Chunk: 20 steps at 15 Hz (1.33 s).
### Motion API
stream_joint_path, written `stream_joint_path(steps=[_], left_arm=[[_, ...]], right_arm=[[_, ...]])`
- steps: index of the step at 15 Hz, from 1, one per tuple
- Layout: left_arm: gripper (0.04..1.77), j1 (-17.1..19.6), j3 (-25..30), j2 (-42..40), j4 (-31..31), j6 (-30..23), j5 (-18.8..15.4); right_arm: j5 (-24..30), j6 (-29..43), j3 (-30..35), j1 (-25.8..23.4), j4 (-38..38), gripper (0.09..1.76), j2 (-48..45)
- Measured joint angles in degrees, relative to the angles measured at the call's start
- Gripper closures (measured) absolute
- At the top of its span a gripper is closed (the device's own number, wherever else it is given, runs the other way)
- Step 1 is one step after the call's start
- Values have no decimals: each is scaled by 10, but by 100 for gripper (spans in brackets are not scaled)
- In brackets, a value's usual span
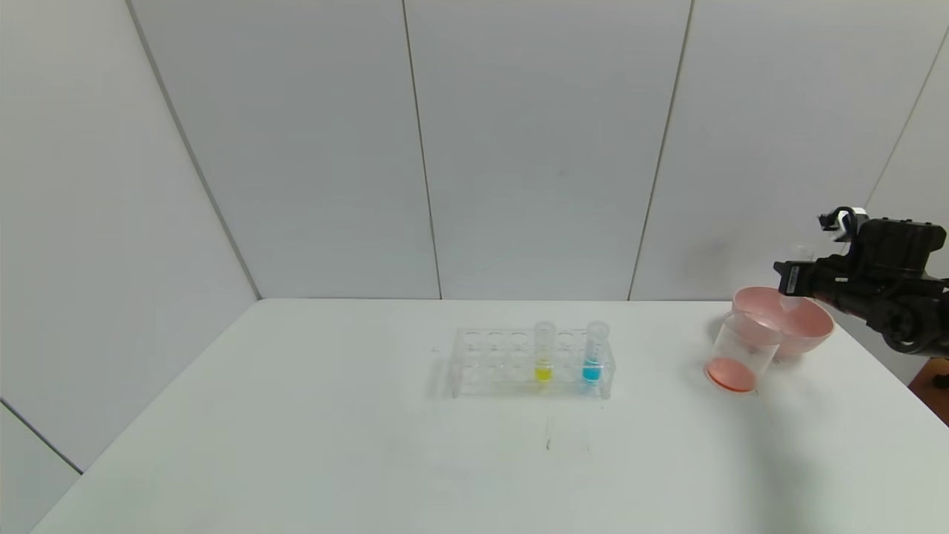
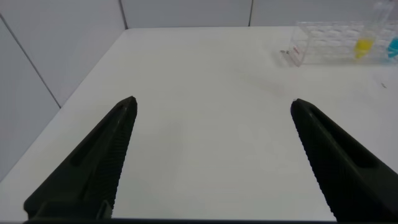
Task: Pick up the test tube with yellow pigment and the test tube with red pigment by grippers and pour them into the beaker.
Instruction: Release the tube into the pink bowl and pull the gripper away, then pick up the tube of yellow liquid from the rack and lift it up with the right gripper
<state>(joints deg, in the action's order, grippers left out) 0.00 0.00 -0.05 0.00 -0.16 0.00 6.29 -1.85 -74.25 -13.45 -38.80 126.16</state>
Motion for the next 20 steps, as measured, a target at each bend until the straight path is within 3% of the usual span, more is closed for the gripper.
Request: stream_joint_path(steps=[2, 4, 8, 13, 16, 20], left_arm=[[5, 0, 0, 0, 0, 0, 0], [5, 0, 0, 0, 0, 0, 0], [5, 0, 0, 0, 0, 0, 0], [5, 0, 0, 0, 0, 0, 0], [5, 0, 0, 0, 0, 0, 0], [5, 0, 0, 0, 0, 0, 0]], right_arm=[[-1, -2, 5, 1, -5, 123, 14], [-1, -2, 6, 1, -8, 97, 23], [0, 0, 8, 0, -8, 64, 22], [1, 46, 7, 24, 22, 40, -79], [-48, 107, 14, 101, 111, 32, -179], [-189, 161, 93, 275, 143, 25, -286]])
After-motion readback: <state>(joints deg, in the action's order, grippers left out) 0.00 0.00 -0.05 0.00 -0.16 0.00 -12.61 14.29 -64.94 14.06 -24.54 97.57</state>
